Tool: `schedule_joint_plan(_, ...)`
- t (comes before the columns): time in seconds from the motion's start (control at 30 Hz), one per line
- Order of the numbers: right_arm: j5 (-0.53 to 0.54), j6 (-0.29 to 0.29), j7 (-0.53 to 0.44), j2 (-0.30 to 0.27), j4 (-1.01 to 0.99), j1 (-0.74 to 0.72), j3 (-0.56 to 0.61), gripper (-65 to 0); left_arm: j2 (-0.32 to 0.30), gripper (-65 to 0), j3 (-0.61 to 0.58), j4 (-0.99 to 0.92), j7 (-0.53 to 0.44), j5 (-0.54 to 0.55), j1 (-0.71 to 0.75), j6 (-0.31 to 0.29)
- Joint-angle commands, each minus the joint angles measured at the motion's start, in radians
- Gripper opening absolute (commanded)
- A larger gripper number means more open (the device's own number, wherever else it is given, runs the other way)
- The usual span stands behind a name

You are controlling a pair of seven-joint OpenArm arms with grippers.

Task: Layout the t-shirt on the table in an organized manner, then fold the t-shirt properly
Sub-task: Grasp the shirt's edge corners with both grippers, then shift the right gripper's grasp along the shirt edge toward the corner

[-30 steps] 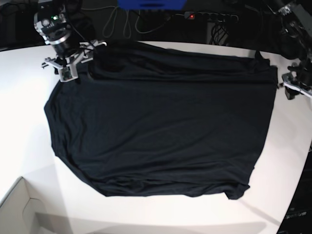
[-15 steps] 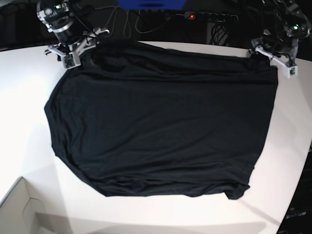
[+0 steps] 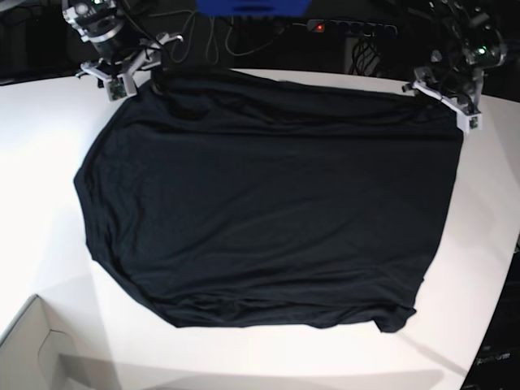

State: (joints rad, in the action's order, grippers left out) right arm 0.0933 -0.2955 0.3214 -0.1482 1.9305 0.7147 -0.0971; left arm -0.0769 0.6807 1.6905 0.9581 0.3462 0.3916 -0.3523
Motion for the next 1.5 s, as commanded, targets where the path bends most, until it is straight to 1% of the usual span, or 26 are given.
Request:
schedule_joint_plan(0.0, 0.01, -0.003, -0.023, 0.003, 0.014, 0.004, -0.002, -37.6, -0.002, -45.1, 0.003, -0.014, 0.023, -0.016, -0.007, 0.003)
schedule_joint_plan(0.03, 0.009, -0.003, -0.023, 0.009, 0.014, 0.004, -0.002, -37.5, -0.002, -46.2, 0.004, -0.022, 0.023, -0.019, -0.01, 0.003)
schedule_joint_plan(0.1, 0.007, -0.003, -0.023, 0.014, 0.013, 0.004, 0.001, -37.5, -0.002, -50.7, 0.003, -0.02, 0.023, -0.012, -0.01, 0.003)
schedule_joint_plan(0.13, 0.007, -0.003, -0.023, 0.014, 0.013, 0.004, 0.012, -37.4, -0.002, -54.4, 0.003, -0.017, 0.023, -0.012, -0.007, 0.003)
schedule_joint_plan(0.2, 0.007, -0.003, -0.023, 0.012, 0.008, 0.004, 0.041, -36.5, -0.002, -65.0, 0.006, -0.008, 0.023, -0.012, -0.01, 0.003)
schedule_joint_plan(0.3, 0.006, -0.003, -0.023, 0.011, -0.015, 0.003, 0.07, -33.6, -0.002, -64.0, 0.004, 0.001, 0.023, -0.012, -0.01, 0.003)
schedule_joint_plan(0.33, 0.006, -0.003, -0.023, 0.011, -0.027, 0.003, 0.083, -33.3, -0.002, -65.0, 0.006, 0.001, 0.023, -0.012, -0.01, 0.003)
schedule_joint_plan(0.4, 0.006, -0.003, -0.028, 0.009, -0.064, -0.005, 0.104, -33.1, -0.002, -65.0, 0.006, 0.003, 0.023, -0.012, -0.01, 0.003)
schedule_joint_plan(0.57, 0.006, -0.003, -0.029, 0.009, -0.133, -0.034, 0.101, -33.1, -0.002, -65.0, 0.006, 0.003, 0.023, -0.012, -0.01, 0.003)
schedule_joint_plan(0.77, 0.006, 0.002, -0.029, 0.009, -0.154, -0.051, 0.101, -33.6, -0.002, -65.0, 0.006, 0.003, 0.023, -0.012, -0.01, 0.003)
schedule_joint_plan(0.83, 0.006, 0.002, -0.029, 0.009, -0.154, -0.051, 0.104, -36.0, -0.002, -65.0, 0.006, 0.003, 0.023, -0.012, -0.01, 0.003)
schedule_joint_plan(0.9, 0.006, 0.002, -0.028, 0.009, -0.154, -0.051, 0.104, -42.5, -0.002, -65.0, 0.006, 0.003, 0.023, -0.012, -0.01, 0.003)
schedule_joint_plan(0.93, 0.006, 0.002, -0.024, 0.009, -0.154, -0.051, 0.104, -46.9, -0.002, -65.0, 0.007, 0.004, 0.023, -0.012, -0.01, 0.003)
schedule_joint_plan(1.03, 0.006, 0.002, -0.026, 0.009, -0.153, -0.051, 0.095, -65.0, -0.002, -65.0, 0.007, 0.026, 0.023, -0.012, -0.009, 0.003)
schedule_joint_plan(1.17, 0.009, 0.002, -0.032, 0.009, -0.11, -0.042, 0.067, -65.0, -0.002, -65.0, 0.009, 0.109, 0.032, -0.011, -0.001, 0.003)
schedule_joint_plan(1.3, 0.012, -0.001, -0.031, 0.012, -0.01, -0.02, 0.035, -65.0, -0.002, -65.0, 0.01, 0.181, 0.034, -0.011, 0.002, 0.003)
schedule_joint_plan(1.47, 0.013, -0.003, -0.031, 0.012, 0.082, -0.005, 0.029, -65.0, 0.001, -65.0, 0.083, 0.222, 0.034, -0.011, -0.001, 0.003)
